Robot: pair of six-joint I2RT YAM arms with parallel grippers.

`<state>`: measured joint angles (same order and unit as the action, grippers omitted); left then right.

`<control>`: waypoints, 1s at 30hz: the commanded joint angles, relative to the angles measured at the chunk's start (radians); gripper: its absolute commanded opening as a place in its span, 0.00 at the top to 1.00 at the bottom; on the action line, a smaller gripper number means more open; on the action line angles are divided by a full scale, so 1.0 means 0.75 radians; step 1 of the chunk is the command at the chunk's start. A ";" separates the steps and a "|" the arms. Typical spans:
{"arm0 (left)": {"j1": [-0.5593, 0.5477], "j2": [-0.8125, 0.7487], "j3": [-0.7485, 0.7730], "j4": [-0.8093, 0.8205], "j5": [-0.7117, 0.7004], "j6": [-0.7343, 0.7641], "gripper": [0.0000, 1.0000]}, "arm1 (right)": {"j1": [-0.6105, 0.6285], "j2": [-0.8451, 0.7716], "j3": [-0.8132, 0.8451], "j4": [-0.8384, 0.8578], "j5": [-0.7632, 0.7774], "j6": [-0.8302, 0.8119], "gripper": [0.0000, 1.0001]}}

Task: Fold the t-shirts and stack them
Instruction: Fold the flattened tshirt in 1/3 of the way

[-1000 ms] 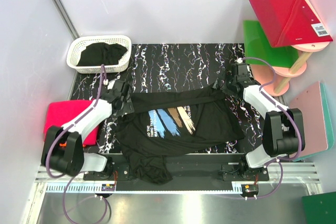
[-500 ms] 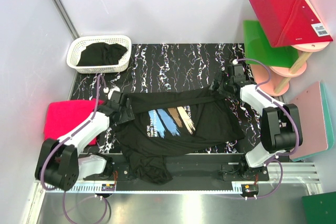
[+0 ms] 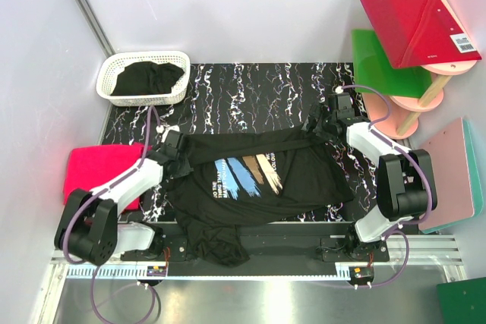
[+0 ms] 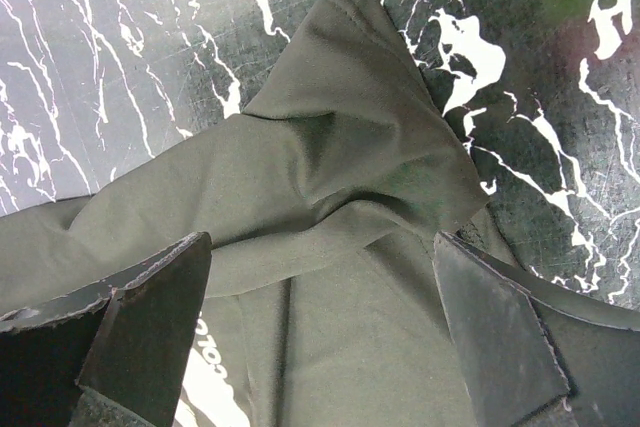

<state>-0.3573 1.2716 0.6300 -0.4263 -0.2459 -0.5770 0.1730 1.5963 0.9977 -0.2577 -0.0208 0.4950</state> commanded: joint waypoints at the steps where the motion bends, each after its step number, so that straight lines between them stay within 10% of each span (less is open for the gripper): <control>1: -0.008 -0.157 0.133 0.022 0.019 0.010 1.00 | 0.023 0.009 0.018 0.045 -0.021 0.003 0.00; 15: 0.006 -0.174 0.543 -0.153 0.238 0.039 1.00 | 0.054 0.070 0.013 0.074 -0.040 -0.007 0.00; 30: 0.018 -0.354 0.336 -0.401 0.498 -0.094 0.94 | 0.064 0.185 0.048 0.094 -0.091 -0.020 0.00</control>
<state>-0.3523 1.0595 0.8837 -0.6590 0.1013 -0.6220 0.2047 1.7119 0.9989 -0.2199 -0.0708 0.4934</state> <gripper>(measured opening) 0.057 0.993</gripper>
